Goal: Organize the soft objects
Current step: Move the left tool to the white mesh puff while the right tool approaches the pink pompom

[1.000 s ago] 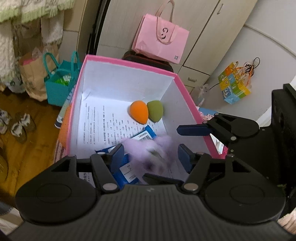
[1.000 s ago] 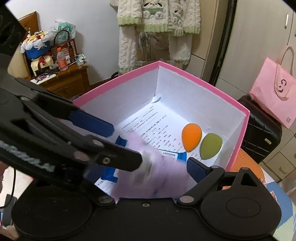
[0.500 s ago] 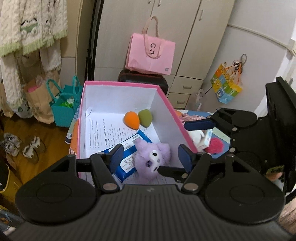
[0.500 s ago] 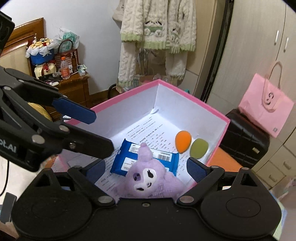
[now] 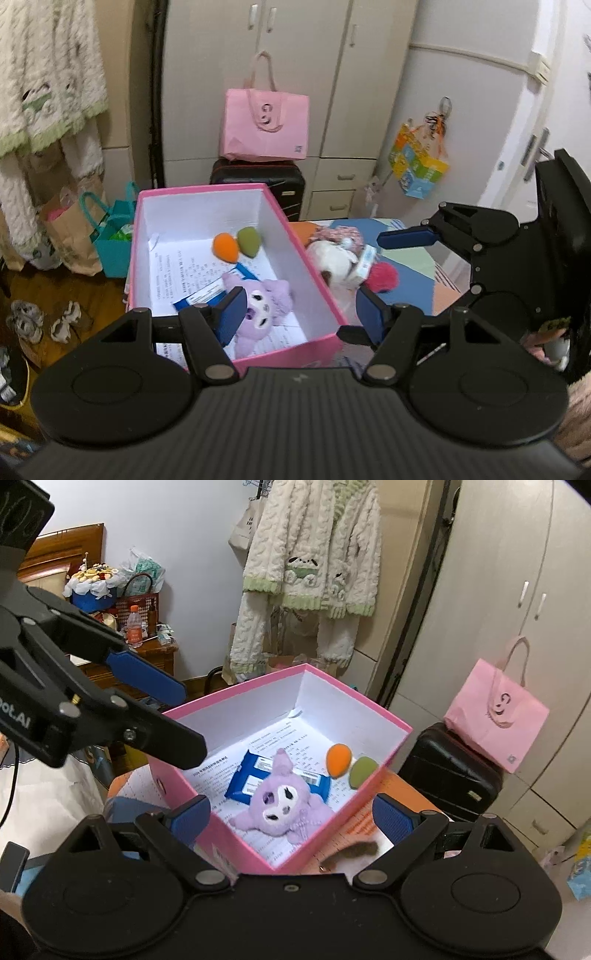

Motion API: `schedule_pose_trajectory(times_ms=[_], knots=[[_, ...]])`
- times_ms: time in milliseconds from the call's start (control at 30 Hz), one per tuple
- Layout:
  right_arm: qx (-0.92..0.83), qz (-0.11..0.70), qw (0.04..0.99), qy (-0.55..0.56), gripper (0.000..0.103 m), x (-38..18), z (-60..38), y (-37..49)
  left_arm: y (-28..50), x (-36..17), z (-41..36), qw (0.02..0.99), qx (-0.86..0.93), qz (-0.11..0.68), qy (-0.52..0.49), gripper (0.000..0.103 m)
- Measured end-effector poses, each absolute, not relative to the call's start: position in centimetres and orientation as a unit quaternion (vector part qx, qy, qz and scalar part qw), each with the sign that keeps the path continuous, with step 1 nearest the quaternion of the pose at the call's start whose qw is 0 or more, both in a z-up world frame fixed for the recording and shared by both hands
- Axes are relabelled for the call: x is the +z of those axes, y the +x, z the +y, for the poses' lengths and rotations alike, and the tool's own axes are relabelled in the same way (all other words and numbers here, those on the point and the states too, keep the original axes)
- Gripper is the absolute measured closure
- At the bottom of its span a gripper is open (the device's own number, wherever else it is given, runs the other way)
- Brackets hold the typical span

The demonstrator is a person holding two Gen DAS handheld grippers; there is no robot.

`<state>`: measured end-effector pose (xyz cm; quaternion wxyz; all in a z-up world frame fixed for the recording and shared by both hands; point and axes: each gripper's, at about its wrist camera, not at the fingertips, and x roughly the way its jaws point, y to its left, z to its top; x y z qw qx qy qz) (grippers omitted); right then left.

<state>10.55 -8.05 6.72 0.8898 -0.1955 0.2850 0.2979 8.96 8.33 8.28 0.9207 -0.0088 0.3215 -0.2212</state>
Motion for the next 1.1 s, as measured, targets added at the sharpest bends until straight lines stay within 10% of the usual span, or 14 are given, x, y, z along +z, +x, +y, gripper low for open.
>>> schedule_pose_trajectory(times_ms=[1100], knots=[[0.144, 0.189, 0.971, 0.038, 0.007, 0.2, -28.3, 12.2, 10.4, 1.0, -7.0, 0.921, -0.254, 0.285, 0.078, 0.035]])
